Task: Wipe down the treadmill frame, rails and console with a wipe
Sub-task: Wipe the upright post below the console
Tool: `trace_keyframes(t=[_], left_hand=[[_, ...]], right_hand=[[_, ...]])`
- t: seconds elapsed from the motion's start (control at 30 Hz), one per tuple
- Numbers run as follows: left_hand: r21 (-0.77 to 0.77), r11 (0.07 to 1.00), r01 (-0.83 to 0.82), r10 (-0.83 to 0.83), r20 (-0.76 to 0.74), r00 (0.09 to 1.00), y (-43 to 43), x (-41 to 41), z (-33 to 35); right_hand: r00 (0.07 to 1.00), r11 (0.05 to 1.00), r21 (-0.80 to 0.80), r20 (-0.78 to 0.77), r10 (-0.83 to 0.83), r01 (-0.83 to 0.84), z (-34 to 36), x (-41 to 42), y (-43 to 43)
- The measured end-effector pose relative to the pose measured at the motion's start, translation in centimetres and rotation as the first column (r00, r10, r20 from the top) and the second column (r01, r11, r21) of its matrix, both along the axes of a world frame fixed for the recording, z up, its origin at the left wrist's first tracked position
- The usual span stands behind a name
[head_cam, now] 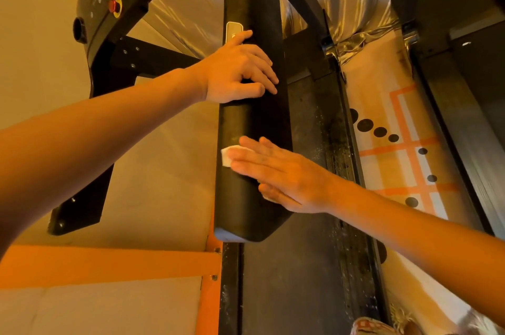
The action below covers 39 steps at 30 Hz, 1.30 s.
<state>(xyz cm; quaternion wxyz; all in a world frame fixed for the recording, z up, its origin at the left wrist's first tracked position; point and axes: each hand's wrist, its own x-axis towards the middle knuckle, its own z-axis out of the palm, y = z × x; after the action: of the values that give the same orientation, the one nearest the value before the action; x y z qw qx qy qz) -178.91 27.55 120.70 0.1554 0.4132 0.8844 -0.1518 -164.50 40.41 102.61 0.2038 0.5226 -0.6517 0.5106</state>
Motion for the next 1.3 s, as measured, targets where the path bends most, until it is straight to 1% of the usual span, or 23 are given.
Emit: trace_keyframes(t=[0.03, 0.1, 0.17, 0.23, 0.3, 0.37, 0.57, 0.63, 0.7, 0.77, 0.83, 0.87, 0.93, 1.0, 1.07, 1.17, 1.23, 1.3], left_hand=[[0.001, 1.000, 0.001, -0.001, 0.000, 1.000, 0.0, 0.0, 0.0], [0.003, 1.000, 0.003, -0.003, -0.004, 1.000, -0.1, -0.1, 0.1], [-0.002, 1.000, 0.007, -0.007, -0.002, 1.000, -0.1, -0.1, 0.1], [-0.013, 1.000, 0.007, -0.007, 0.003, 1.000, -0.1, -0.1, 0.1], [-0.028, 1.000, 0.001, -0.001, 0.007, 1.000, 0.0, 0.0, 0.1], [-0.028, 1.000, -0.003, 0.003, 0.006, 1.000, 0.1, 0.0, 0.2], [-0.008, 0.999, -0.033, 0.033, 0.001, 0.999, 0.2, 0.3, 0.0], [-0.022, 0.997, -0.072, 0.072, -0.004, 0.997, 0.3, 0.6, 0.1], [-0.024, 0.990, -0.141, 0.140, -0.067, 0.988, 0.3, 1.1, 0.3], [0.054, 0.959, -0.280, 0.285, -0.128, 0.950, 0.0, 2.6, 0.3], [0.175, 0.893, -0.415, 0.432, -0.072, 0.899, -0.3, 5.2, -0.2], [0.205, 0.874, -0.440, 0.456, -0.036, 0.889, -0.4, 6.4, -0.6], [0.221, 0.872, -0.437, 0.453, -0.024, 0.891, -0.3, 8.4, -1.4], [0.240, 0.866, -0.439, 0.460, -0.037, 0.887, -0.2, 8.9, -1.8], [0.227, 0.875, -0.428, 0.452, -0.062, 0.890, -0.1, 8.8, -1.7], [0.184, 0.910, -0.372, 0.396, -0.116, 0.911, -0.4, 8.6, -1.7], [0.190, 0.913, -0.360, 0.387, -0.126, 0.914, -0.5, 8.6, -1.9], [0.218, 0.901, -0.376, 0.406, -0.114, 0.907, -0.4, 8.5, -2.0]], right_hand=[[0.998, 0.999, 0.034, -0.064, 0.021, -0.018, 1.2, -0.5, 0.3], [0.987, 0.991, 0.120, -0.144, 0.073, -0.056, 3.4, -1.5, 0.6], [0.978, 0.975, 0.207, -0.169, 0.120, -0.084, 5.1, -2.4, 0.0], [0.977, 0.962, 0.261, -0.172, 0.126, -0.078, 6.4, -2.8, -0.7], [0.985, 0.969, 0.241, -0.148, 0.094, -0.056, 6.5, -2.4, -0.8], [0.994, 0.983, 0.182, -0.100, 0.053, -0.035, 5.6, -1.5, -0.1], [0.994, 0.997, 0.072, 0.102, -0.024, 0.017, 2.4, 1.0, 0.6], [0.989, 0.998, 0.048, 0.143, -0.045, 0.038, 1.6, 1.6, 0.4], [0.984, 0.997, 0.045, 0.165, -0.072, 0.066, 0.8, 2.0, 0.3], [0.981, 0.995, 0.053, 0.170, -0.089, 0.081, 0.3, 2.2, 0.5], [0.985, 0.995, 0.053, 0.147, -0.089, 0.082, 0.0, 2.4, 0.7], [0.989, 0.995, 0.053, 0.120, -0.091, 0.085, -0.1, 2.6, 0.7], [0.994, 0.994, 0.059, 0.050, -0.099, 0.096, -0.7, 2.9, 0.7], [0.995, 0.994, 0.054, 0.013, -0.098, 0.098, -1.1, 2.8, 0.5], [0.996, 0.995, 0.047, 0.020, -0.086, 0.085, -0.7, 2.2, 0.3], [0.997, 0.998, 0.047, 0.052, -0.050, 0.047, 1.4, 1.4, -0.2], [0.999, 0.997, 0.064, 0.035, -0.037, 0.034, 2.1, 1.1, -0.2], [0.999, 0.996, 0.087, -0.004, -0.031, 0.032, 1.1, 1.1, 0.4]])
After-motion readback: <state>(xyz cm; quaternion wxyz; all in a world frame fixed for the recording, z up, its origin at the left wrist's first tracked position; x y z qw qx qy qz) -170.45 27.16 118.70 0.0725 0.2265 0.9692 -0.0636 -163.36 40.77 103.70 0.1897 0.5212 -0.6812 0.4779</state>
